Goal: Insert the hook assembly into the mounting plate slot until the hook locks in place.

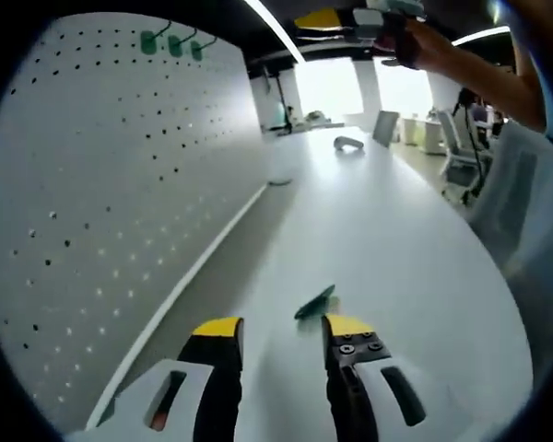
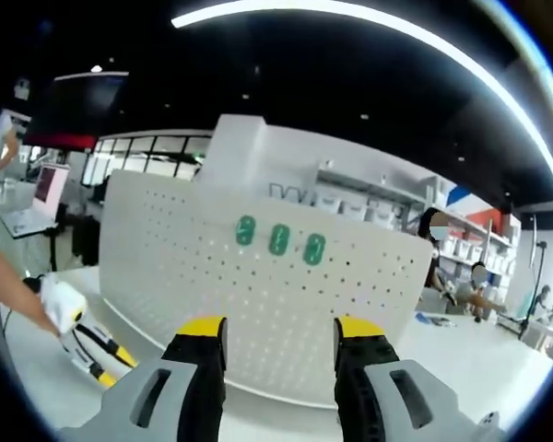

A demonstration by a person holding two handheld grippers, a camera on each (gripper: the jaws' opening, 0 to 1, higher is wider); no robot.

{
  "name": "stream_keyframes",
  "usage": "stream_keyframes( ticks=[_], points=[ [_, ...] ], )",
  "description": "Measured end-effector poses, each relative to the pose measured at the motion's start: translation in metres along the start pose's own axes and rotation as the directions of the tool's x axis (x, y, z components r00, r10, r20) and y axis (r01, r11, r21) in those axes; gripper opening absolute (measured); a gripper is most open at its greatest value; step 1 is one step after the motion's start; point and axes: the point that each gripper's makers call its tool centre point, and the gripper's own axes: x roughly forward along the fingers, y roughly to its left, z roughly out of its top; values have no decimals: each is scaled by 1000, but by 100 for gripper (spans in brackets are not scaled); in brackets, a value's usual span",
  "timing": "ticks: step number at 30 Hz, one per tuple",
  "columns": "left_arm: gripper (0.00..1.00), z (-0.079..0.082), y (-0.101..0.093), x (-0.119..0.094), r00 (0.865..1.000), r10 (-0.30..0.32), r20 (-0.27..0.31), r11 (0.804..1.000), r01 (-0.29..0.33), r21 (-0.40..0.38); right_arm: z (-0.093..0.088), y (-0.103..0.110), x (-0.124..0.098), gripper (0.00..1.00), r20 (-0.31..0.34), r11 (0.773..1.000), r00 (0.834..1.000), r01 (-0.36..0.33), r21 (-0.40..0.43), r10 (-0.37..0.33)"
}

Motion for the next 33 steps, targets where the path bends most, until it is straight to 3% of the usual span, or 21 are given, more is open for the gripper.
stream_keyframes(
  ticks=[17, 33],
  points=[
    [24, -7, -8, 21, 998, -63, 2, 998, 63, 18, -11, -1, 1, 46, -28, 1000, 1000, 9, -7, -9],
    [13, -6, -16, 25, 996, -89, 6, 996, 89, 28, -12, -3, 2, 46, -37, 1000, 999, 9, -10, -10]
  ],
)
